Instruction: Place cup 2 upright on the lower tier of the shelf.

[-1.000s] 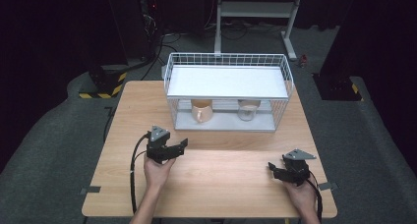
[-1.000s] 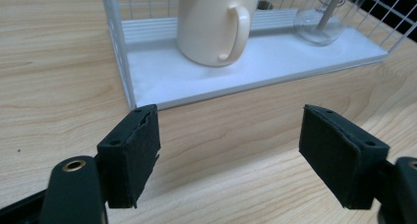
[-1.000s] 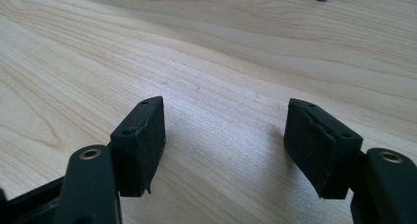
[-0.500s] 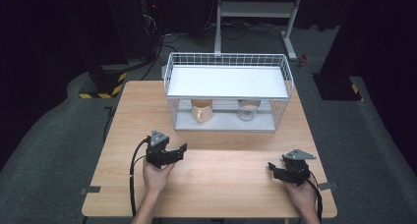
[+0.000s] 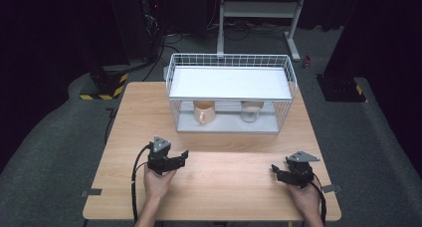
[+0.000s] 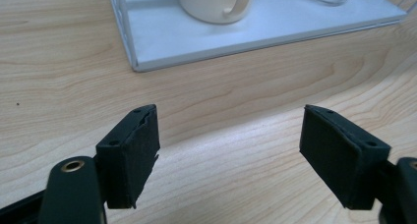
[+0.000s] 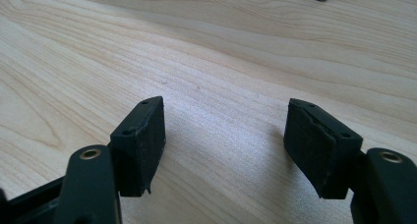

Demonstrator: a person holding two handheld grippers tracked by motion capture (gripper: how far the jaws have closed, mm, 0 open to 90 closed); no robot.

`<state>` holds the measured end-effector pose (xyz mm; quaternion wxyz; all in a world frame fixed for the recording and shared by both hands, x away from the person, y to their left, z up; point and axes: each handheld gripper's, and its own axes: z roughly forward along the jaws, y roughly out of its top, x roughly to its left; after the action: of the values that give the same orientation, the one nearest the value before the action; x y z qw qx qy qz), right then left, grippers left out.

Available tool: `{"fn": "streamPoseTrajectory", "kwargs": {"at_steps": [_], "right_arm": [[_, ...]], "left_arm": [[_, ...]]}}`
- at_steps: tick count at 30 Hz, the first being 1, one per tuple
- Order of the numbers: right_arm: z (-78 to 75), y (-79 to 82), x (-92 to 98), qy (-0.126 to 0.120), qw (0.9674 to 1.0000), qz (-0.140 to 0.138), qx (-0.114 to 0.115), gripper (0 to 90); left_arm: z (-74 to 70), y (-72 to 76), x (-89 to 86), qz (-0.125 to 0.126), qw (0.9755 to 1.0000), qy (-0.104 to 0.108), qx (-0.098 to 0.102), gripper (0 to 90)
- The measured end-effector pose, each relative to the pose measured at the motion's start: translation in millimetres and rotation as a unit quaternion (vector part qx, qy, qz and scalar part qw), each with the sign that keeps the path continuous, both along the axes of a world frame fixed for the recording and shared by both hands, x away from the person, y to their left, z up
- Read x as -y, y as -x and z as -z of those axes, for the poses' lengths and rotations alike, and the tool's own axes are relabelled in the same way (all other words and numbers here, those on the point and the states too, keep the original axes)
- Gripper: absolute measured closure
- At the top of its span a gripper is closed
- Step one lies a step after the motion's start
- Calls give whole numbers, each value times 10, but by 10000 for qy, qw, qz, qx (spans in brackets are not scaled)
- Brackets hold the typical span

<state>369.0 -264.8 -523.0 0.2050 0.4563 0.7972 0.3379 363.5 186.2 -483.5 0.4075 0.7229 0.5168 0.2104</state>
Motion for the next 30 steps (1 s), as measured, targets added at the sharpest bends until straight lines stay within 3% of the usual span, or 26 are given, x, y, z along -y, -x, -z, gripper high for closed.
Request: {"fn": "streamPoseTrajectory", "kwargs": {"at_steps": [12,30], "right_arm": [[0,0,0,1,10000,-1,0,322],[0,0,0,-3,10000,0,-2,322]], "left_arm": [[146,9,-41,-113,9997,-142,-185,230],[312,-36,-78,-362,9972,-569,-307,233]]}}
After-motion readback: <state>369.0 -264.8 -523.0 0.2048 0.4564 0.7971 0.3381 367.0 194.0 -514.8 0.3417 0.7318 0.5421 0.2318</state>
